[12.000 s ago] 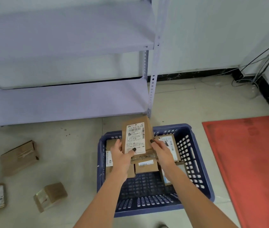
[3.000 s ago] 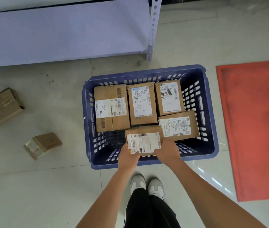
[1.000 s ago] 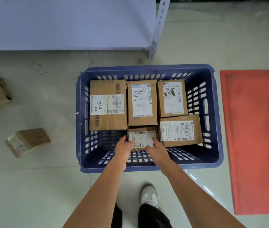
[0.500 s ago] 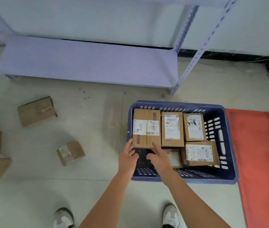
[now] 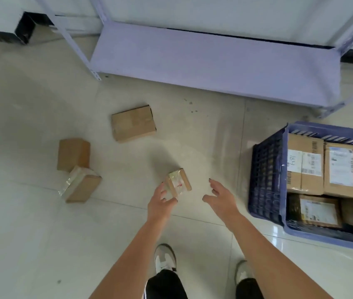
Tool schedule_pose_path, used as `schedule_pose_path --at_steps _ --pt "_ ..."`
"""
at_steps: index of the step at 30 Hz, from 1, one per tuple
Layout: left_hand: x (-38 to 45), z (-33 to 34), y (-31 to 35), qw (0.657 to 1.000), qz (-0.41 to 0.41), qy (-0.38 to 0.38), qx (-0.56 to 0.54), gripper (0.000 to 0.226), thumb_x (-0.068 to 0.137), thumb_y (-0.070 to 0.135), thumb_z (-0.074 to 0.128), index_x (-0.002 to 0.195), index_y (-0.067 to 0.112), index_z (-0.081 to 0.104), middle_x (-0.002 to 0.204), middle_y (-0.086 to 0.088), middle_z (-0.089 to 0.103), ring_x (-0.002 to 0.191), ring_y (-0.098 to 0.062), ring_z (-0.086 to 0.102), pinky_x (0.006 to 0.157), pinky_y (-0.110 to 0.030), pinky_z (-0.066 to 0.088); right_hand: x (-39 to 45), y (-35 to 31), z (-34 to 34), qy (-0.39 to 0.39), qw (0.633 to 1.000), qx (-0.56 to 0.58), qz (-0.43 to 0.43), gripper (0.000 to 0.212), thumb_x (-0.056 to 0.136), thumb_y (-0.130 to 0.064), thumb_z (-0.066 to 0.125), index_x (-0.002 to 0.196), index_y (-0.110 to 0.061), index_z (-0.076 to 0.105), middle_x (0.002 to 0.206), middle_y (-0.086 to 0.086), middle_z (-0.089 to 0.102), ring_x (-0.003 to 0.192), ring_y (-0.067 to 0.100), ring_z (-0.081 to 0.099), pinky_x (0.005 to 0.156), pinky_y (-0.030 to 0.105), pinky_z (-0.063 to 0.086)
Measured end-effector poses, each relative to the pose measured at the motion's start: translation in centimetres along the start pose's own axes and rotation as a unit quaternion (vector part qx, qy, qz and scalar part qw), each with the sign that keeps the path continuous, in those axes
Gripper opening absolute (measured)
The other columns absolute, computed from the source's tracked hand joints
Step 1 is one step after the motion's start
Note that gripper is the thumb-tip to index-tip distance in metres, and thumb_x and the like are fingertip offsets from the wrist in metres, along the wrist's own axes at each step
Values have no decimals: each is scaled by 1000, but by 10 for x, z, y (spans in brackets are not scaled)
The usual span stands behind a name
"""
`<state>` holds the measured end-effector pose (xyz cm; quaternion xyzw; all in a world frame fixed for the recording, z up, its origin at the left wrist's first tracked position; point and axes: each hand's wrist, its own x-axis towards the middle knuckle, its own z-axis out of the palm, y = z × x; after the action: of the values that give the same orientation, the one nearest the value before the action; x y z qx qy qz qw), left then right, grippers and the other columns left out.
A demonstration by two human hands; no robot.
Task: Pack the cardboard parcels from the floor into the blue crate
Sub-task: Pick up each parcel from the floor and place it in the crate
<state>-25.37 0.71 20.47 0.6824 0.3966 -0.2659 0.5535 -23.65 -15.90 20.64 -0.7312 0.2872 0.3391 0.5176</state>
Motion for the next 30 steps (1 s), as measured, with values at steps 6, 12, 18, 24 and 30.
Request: schedule_pose_path --at_steps 6,12,18,24,30 --pt "86 -1 -45 999 -48 4 16 68 84 13 60 144 24 30 143 -6 43 123 -21 48 92 -24 34 82 26 60 -29 997 -68 3 68 81 -11 60 143 -23 34 143 4 43 128 19 44 92 22 36" --pt "154 36 -61 993 -84 -16 -79 59 84 2 53 139 17 39 120 -11 56 109 -26 52 107 -43 39 141 37 90 -55 991 -118 -16 73 83 -22 59 147 -22 22 140 1 46 124 22 47 90 23 36" --pt "124 41 -47 994 -69 -11 -83 52 84 0 52 134 14 44 130 -11 53 119 -28 52 104 -45 41 112 27 71 -30 997 -70 2 69 80 -18 59 143 -28 31 122 -4 54 99 15 50 82 23 37" --pt "70 35 -7 997 -13 -25 -77 24 84 12 53 105 24 48 114 -3 60 99 -20 56 83 -32 42 55 -2 41 9 1000 23 12 60 86 -21 55 141 -30 33 120 -2 52 102 16 50 68 17 37" --pt "19 37 33 996 23 -5 -91 12 87 28 54 93 19 49 84 8 55 74 -9 54 57 -20 42 9 -32 19 48 994 93 36 40 92 -26 45 131 -21 40 101 -1 56 77 7 51 59 18 38"
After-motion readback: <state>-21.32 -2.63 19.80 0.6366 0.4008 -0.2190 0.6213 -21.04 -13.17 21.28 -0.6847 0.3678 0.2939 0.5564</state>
